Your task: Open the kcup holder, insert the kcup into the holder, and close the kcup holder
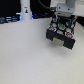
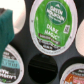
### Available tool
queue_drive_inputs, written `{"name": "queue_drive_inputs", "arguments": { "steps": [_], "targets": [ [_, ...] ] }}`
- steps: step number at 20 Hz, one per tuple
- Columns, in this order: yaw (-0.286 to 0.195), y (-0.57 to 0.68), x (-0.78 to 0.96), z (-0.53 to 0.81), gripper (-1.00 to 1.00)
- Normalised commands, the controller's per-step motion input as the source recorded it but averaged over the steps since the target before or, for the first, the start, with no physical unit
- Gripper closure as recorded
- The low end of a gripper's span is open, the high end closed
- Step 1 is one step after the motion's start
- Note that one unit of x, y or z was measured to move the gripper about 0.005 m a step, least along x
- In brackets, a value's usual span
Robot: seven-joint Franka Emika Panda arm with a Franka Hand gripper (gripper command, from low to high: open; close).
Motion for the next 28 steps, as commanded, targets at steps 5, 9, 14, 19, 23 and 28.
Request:
{"name": "queue_drive_inputs", "arguments": {
  "steps": [5,9,14,19,23,28],
  "targets": [
    [-0.005,-0.49,0.73,0.37,-1.0],
    [-0.024,-0.48,0.84,0.29,-1.0],
    [-0.024,-0.37,0.84,0.08,-1.0],
    [0.006,-0.24,0.47,-0.27,-1.0],
    [0.106,-0.08,-0.02,-0.26,-1.0],
    [0.19,0.17,-0.41,-0.15,-1.0]
  ]
}}
